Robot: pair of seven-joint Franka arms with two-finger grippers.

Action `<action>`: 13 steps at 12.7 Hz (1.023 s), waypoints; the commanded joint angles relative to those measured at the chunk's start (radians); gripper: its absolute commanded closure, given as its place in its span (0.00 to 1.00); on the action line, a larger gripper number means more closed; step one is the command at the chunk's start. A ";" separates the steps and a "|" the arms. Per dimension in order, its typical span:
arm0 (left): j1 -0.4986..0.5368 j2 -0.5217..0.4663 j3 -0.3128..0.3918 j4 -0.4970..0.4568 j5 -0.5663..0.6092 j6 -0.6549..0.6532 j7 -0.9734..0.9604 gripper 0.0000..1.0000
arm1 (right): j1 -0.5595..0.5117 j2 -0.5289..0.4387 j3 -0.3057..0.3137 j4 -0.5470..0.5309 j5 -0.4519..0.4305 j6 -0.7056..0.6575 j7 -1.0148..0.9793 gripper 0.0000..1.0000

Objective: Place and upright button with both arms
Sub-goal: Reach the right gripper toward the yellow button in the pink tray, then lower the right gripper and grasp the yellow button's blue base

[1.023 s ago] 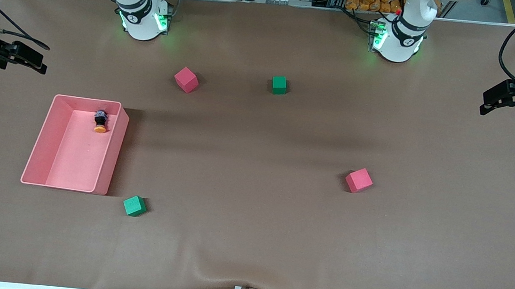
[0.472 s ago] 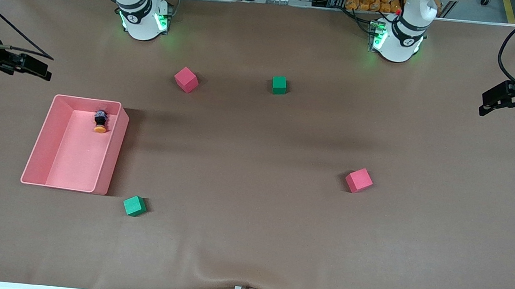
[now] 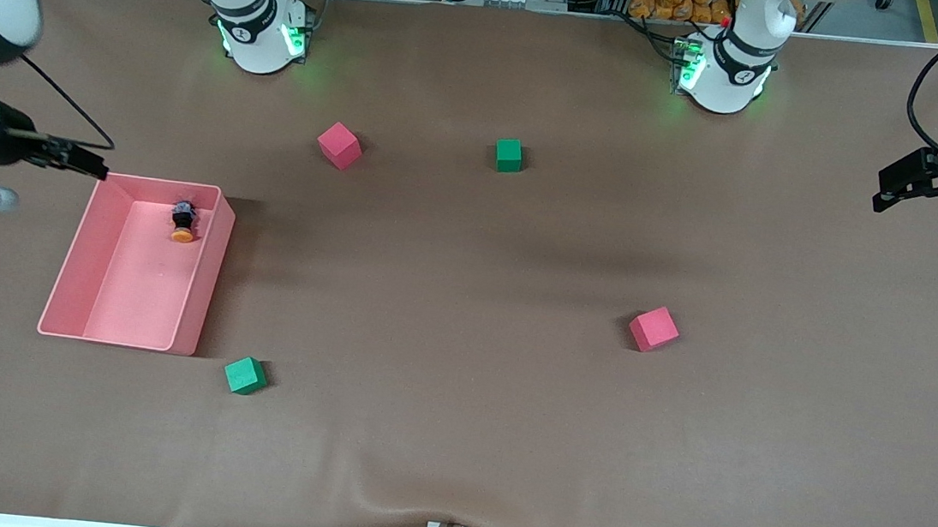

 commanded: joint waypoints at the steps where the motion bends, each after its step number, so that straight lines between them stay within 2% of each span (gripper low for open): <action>1: 0.013 0.008 -0.005 0.019 0.000 0.000 0.020 0.00 | -0.031 0.035 0.015 -0.077 -0.026 0.114 0.004 0.00; 5: 0.013 0.008 -0.005 0.019 0.000 -0.002 0.023 0.00 | -0.045 0.138 0.015 -0.162 -0.026 0.301 0.004 0.00; 9: 0.014 0.008 -0.005 0.021 0.000 -0.005 0.023 0.00 | -0.043 0.164 0.015 -0.345 -0.026 0.578 0.004 0.00; 13: 0.013 0.008 -0.007 0.021 0.000 -0.005 0.021 0.00 | -0.063 0.220 0.015 -0.415 -0.026 0.695 -0.012 0.00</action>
